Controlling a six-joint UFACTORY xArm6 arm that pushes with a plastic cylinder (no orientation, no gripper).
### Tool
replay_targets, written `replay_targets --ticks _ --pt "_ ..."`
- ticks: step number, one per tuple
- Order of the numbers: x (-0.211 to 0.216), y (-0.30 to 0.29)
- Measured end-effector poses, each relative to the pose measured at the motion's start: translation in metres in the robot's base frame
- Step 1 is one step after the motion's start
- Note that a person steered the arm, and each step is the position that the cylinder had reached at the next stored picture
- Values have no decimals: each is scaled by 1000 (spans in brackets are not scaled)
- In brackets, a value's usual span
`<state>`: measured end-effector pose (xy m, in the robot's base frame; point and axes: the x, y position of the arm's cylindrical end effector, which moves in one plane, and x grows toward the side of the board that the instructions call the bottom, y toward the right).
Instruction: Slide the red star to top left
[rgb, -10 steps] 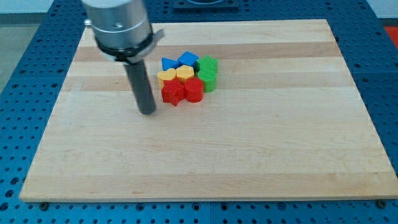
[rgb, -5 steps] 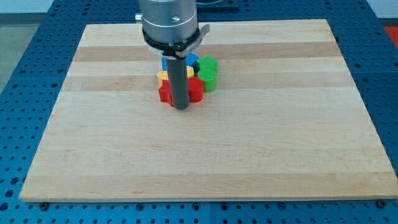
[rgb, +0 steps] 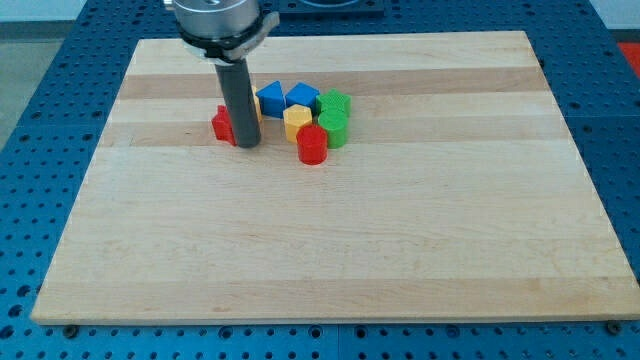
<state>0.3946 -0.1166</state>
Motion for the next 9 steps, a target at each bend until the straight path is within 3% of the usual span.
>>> replay_targets --ticks 3,6,8,9 --pt "-29 -51" --pt "-98 -88" --pt "-133 -89" --pt "-120 -73"
